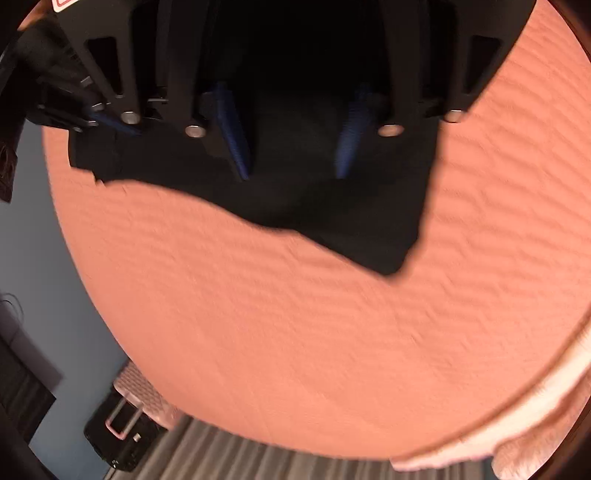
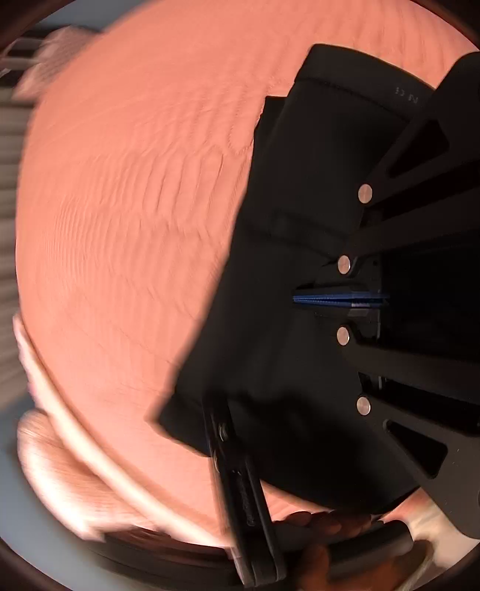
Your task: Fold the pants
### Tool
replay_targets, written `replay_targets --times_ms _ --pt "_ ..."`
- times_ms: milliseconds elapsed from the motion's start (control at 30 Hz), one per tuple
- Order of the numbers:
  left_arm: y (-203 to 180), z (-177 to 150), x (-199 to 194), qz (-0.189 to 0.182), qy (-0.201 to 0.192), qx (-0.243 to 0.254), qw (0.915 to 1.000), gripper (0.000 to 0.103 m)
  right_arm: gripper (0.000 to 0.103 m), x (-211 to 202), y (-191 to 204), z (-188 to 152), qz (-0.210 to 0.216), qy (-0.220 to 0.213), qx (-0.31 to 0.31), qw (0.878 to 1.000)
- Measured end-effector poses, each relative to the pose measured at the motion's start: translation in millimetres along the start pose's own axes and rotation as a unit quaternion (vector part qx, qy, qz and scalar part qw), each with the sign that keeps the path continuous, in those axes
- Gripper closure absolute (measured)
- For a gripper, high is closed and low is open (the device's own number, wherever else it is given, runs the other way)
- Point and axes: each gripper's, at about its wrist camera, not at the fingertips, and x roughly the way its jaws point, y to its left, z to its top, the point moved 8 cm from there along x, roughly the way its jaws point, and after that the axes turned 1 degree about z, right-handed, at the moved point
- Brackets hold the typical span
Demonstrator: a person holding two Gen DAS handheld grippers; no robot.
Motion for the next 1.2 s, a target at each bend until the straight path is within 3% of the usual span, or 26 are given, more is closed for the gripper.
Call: replay_targets --times_ms 67,100,167,200,233,267,300,333,433,500,533,567,600,667,733,833,900,967,1033,1067,1133,1200 --pt "23 19 -13 0.043 -0.036 -0.008 0.9984 0.065 0.101 -20 5 11 -0.017 -0.035 -0.005 0.999" --pt "32 24 -16 0.036 -0.040 -0.024 0.9982 0.065 0.101 -20 18 11 -0.002 -0.032 -0.017 0.999" --pt "39 22 0 0.005 -0.008 -0.047 0.9988 0.063 0.102 -2 45 5 0.014 -0.006 -0.069 0.998" --pt "38 19 13 0.017 0.008 -0.032 0.9993 0.062 0.103 16 40 4 -0.020 0.012 -0.090 0.996" --pt "37 18 21 0.029 0.013 -0.011 0.9994 0.060 0.103 26 32 5 -0.019 0.022 -0.081 0.996" --pt "37 18 25 0.037 0.008 0.018 0.9991 0.058 0.103 22 21 13 0.014 0.011 -0.022 1.000" --pt "40 21 22 0.041 0.003 0.026 0.9988 0.056 0.103 12 15 19 0.008 -0.005 0.005 1.000" --pt "47 25 18 0.053 0.000 0.018 0.9984 0.053 0.100 -6 11 25 -0.015 -0.031 0.012 0.999" --pt "85 47 -1 0.094 -0.037 -0.036 0.9942 0.056 0.100 -27 20 16 -0.006 -0.038 -0.028 0.999" --pt "94 48 12 0.090 -0.012 -0.042 0.9949 0.056 0.102 -9 -16 5 -0.060 -0.002 -0.041 0.997" --pt "95 47 21 0.097 0.006 -0.034 0.9946 0.056 0.103 -12 -34 6 -0.031 -0.003 -0.005 0.999" --pt "104 43 24 0.120 0.025 -0.025 0.9922 0.057 0.103 -23 -44 9 -0.039 -0.018 0.027 0.999" --pt "109 41 15 0.121 0.022 -0.024 0.9921 0.062 0.103 -41 -50 14 -0.077 -0.042 0.031 0.996" --pt "107 29 -24 0.077 -0.016 -0.024 0.9966 0.058 0.097 -78 -36 8 -0.071 -0.074 0.005 0.995" --pt "80 12 -43 0.054 -0.031 0.006 0.9980 0.058 0.097 -95 -14 -23 -0.044 -0.057 -0.021 0.997" --pt "46 -44 -74 0.032 -0.045 0.057 0.9968 0.038 0.097 -81 -3 -84 -0.031 0.003 -0.056 0.998" --pt "27 -86 -64 0.034 -0.024 0.077 0.9961 0.037 0.102 -63 -12 -113 -0.051 0.026 -0.078 0.995" --pt "33 -117 -34 0.060 0.010 0.089 0.9942 0.034 0.103 -75 -23 -112 -0.042 0.001 -0.028 0.999" --pt "50 -122 -28 0.048 -0.010 0.054 0.9973 0.023 0.097 -101 -20 -106 -0.068 -0.037 -0.007 0.997" --pt "58 -121 -29 0.046 -0.004 0.024 0.9986 0.022 0.097 -110 -6 -108 -0.057 -0.048 -0.025 0.997" --pt "62 -118 -35 0.051 -0.002 0.002 0.9987 0.025 0.101 -101 8 -126 -0.049 -0.015 -0.075 0.996" --pt "58 -117 -44 0.088 -0.012 0.038 0.9953 0.024 0.102 -85 -17 -151 -0.086 0.022 -0.087 0.992"
